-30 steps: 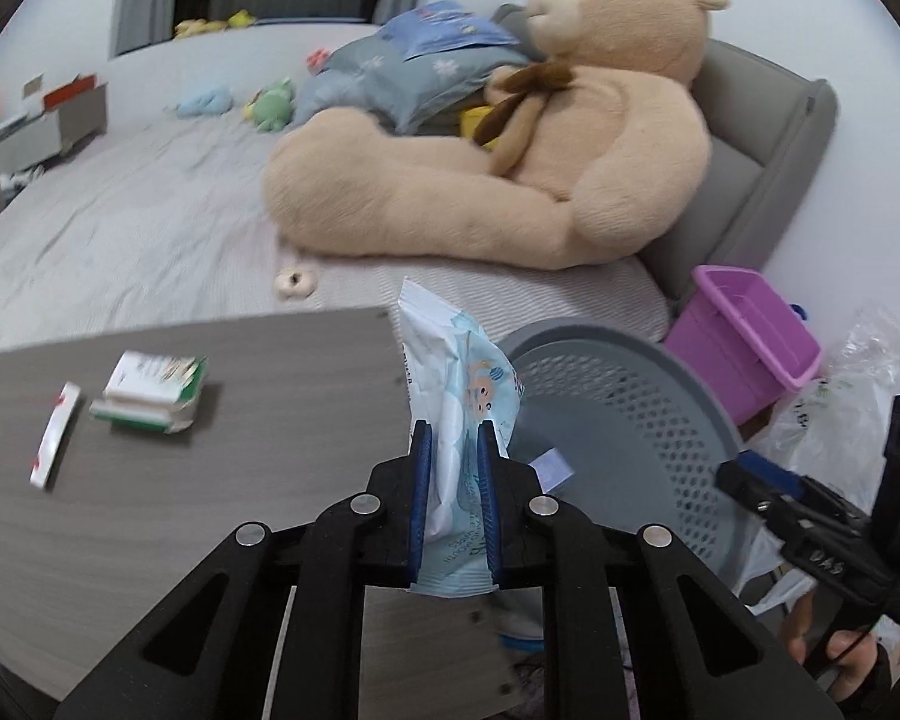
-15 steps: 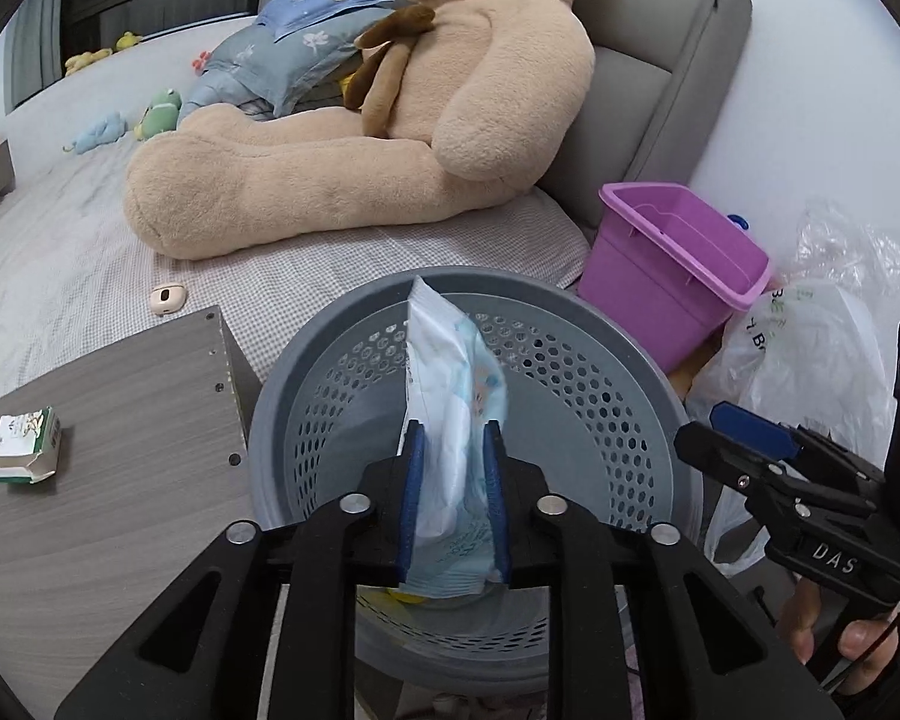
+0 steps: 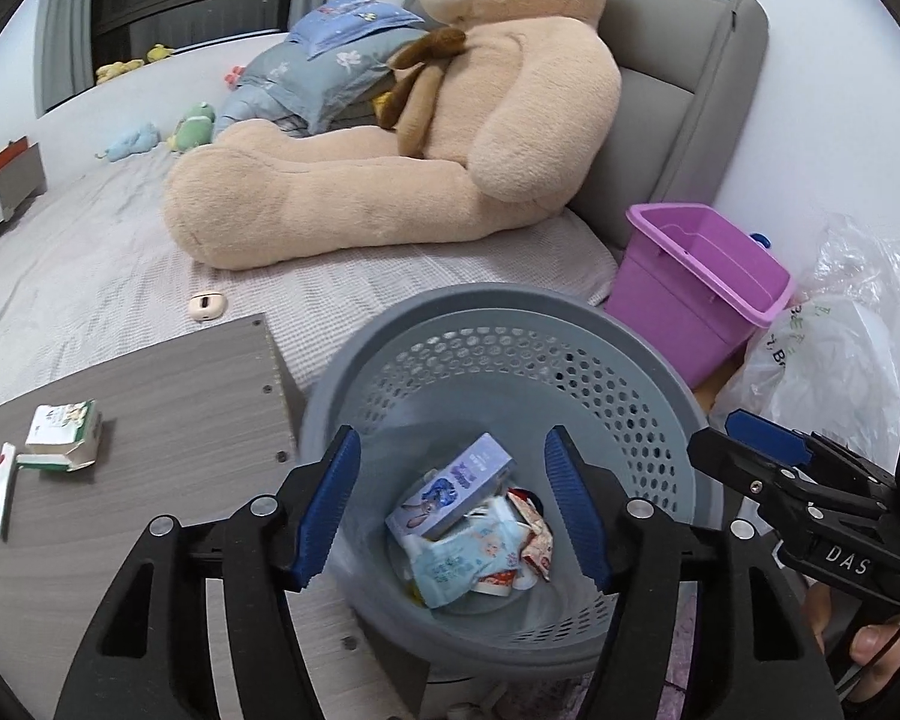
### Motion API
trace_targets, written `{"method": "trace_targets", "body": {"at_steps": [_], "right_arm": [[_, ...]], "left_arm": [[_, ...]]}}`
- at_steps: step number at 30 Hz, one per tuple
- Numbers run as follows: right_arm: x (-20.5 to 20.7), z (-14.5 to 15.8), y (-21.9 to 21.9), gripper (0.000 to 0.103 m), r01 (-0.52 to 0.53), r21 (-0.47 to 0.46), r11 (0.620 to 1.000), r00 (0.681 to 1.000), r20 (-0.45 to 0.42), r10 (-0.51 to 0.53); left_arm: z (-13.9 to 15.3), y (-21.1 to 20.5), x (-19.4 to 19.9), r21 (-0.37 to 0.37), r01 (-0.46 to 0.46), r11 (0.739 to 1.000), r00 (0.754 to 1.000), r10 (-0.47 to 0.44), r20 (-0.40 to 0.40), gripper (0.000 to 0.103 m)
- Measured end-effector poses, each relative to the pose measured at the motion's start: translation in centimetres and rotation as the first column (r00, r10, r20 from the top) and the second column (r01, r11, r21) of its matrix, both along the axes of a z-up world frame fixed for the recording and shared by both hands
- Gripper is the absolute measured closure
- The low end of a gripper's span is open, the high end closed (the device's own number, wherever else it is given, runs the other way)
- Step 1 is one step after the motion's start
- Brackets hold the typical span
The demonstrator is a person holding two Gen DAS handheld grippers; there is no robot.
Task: Collect trash
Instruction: 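Move both grippers back over the table toward the milk carton and tube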
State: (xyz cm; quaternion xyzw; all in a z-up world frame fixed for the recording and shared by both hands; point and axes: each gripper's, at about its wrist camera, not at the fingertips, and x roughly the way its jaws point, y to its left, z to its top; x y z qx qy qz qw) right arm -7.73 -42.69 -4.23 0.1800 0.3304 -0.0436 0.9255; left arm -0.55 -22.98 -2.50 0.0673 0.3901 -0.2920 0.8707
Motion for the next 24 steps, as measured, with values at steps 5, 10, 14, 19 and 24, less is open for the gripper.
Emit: {"method": "trace_targets", "body": {"at_steps": [5,10,14,19,24], "right_arm": [[1.4,0.1,2.1,0.037,-0.057,0.001,0.998,0.998,-0.004,0.057],[3.6,0.7,5.3,0.034,-0.138,-0.008,0.99,0.99,0.002,0.138],[5.9,1.1,8.7,0.033,-0.219,-0.021,0.975,0.976,0.004,0.22],[9.2,1.2,13.1,0.033,-0.321,-0.031,0.946,0.947,-0.012,0.321],[12.3,1.3,17.6,0.028,-0.411,-0.053,0.91,0.911,-0.033,0.41]], "left_arm": [[0.3,3.6,0.5,0.001,-0.098,0.995,0.995,0.098,0.022,0.038],[0.6,8.4,1.4,0.023,-0.224,0.974,0.973,0.222,0.066,0.036],[0.7,12.5,2.4,0.034,-0.313,0.949,0.948,0.31,0.074,0.036],[0.6,18.0,3.5,0.058,-0.429,0.902,0.901,0.422,0.097,0.035],[0.3,22.9,4.3,0.057,-0.526,0.849,0.849,0.52,0.088,0.034]]}}
